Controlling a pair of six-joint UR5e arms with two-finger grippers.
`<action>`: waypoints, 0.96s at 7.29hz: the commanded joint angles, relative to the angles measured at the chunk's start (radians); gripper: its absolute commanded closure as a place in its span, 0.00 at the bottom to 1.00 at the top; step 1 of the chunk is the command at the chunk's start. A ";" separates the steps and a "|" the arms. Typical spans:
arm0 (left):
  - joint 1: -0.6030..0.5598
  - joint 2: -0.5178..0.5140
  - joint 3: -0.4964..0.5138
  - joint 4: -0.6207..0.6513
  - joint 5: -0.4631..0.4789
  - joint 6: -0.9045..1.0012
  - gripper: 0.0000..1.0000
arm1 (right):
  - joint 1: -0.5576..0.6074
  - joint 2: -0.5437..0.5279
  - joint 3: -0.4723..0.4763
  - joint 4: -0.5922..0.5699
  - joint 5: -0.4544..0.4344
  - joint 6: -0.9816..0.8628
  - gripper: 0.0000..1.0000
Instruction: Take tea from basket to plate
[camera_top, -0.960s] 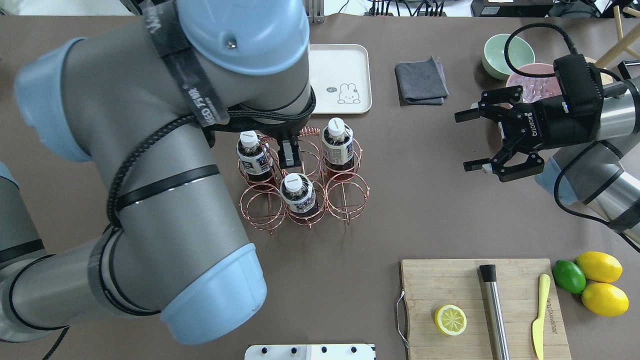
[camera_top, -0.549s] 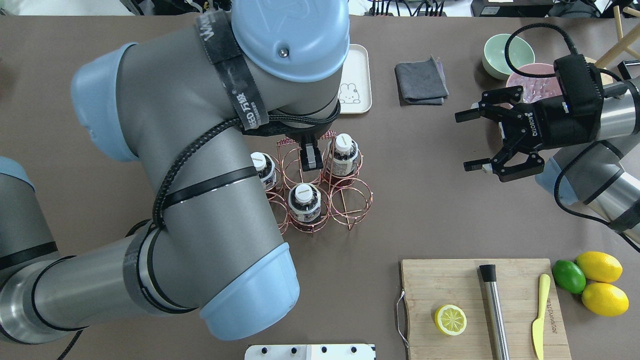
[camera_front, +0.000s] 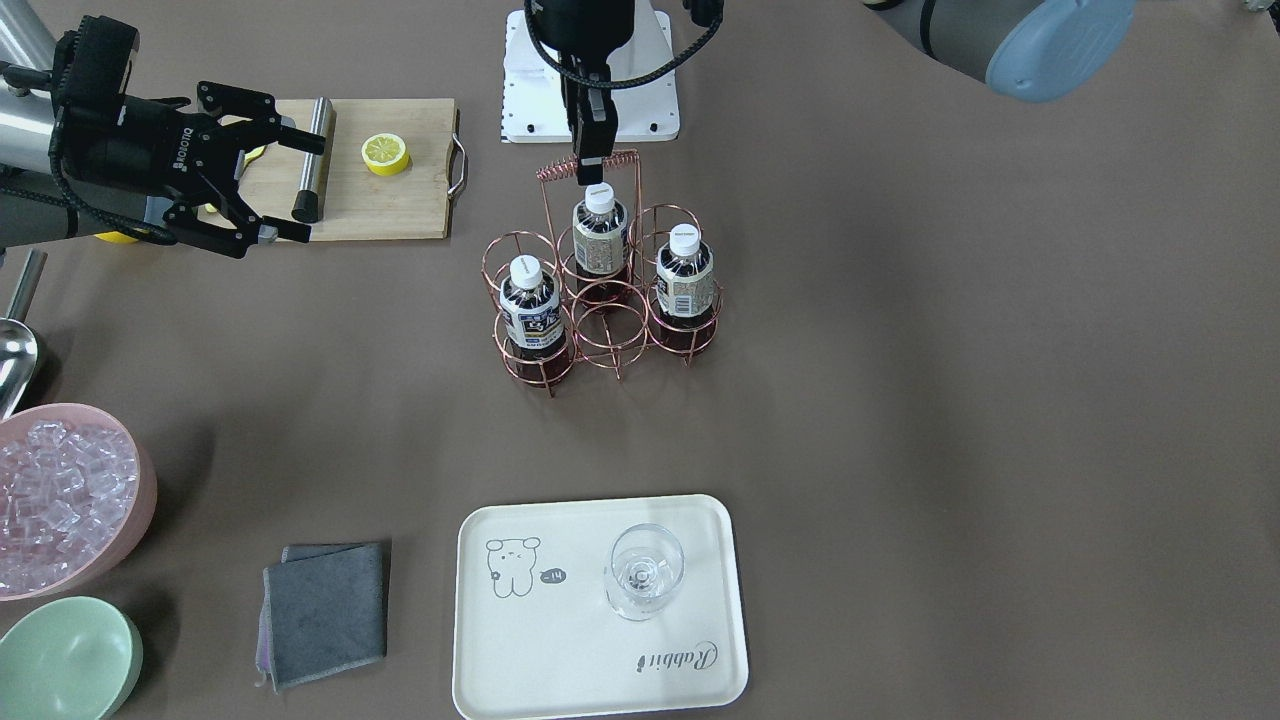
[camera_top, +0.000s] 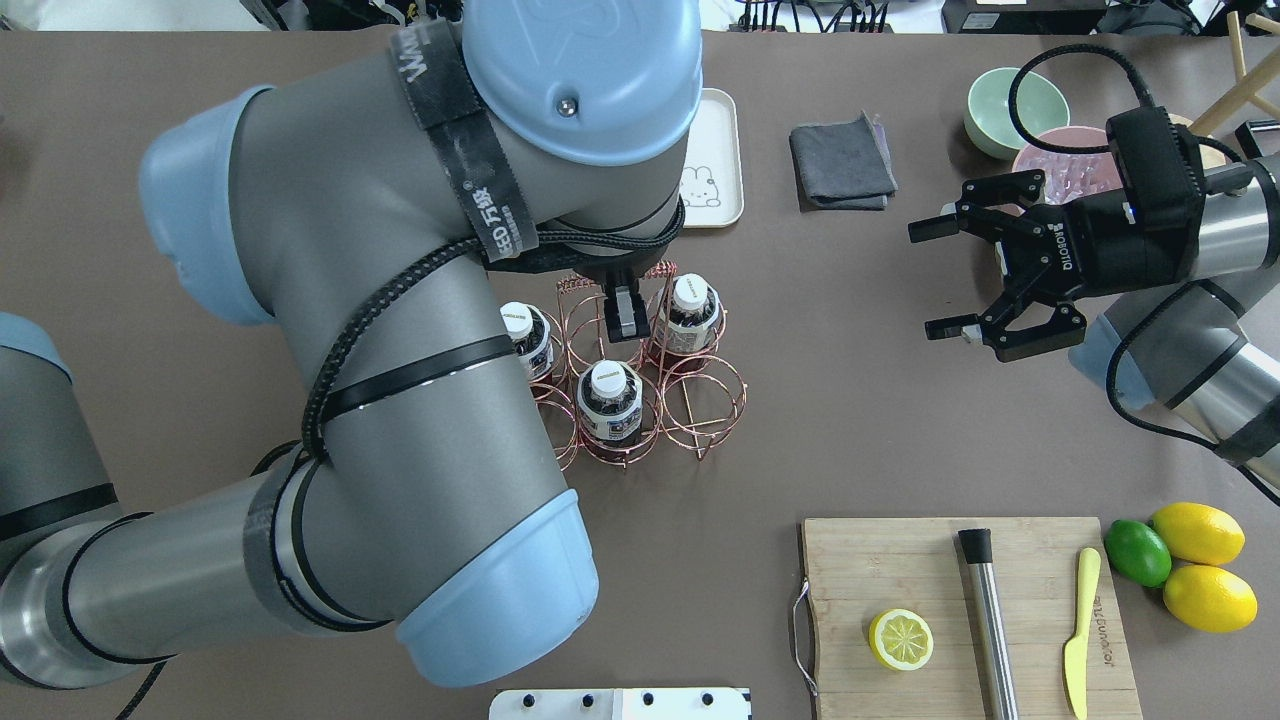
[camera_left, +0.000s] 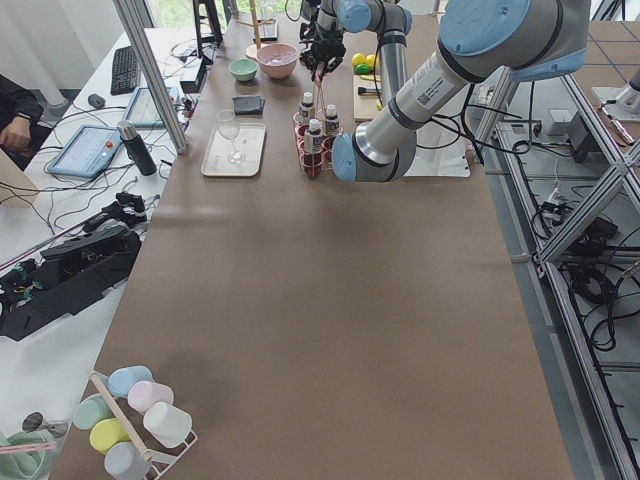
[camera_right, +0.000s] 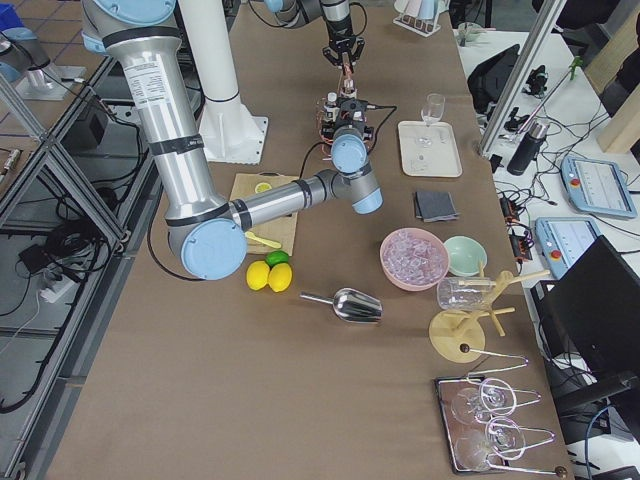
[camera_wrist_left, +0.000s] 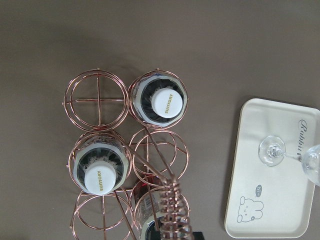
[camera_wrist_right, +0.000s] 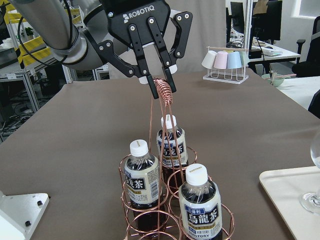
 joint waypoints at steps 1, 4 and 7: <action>-0.001 0.006 -0.002 0.000 -0.001 0.000 1.00 | -0.002 0.002 -0.013 -0.005 -0.007 -0.008 0.00; -0.009 0.018 -0.019 0.003 -0.002 0.001 1.00 | -0.020 0.034 -0.074 -0.032 -0.098 -0.030 0.00; -0.013 0.017 -0.021 0.002 -0.004 0.001 1.00 | -0.107 0.145 -0.089 -0.170 -0.218 -0.070 0.00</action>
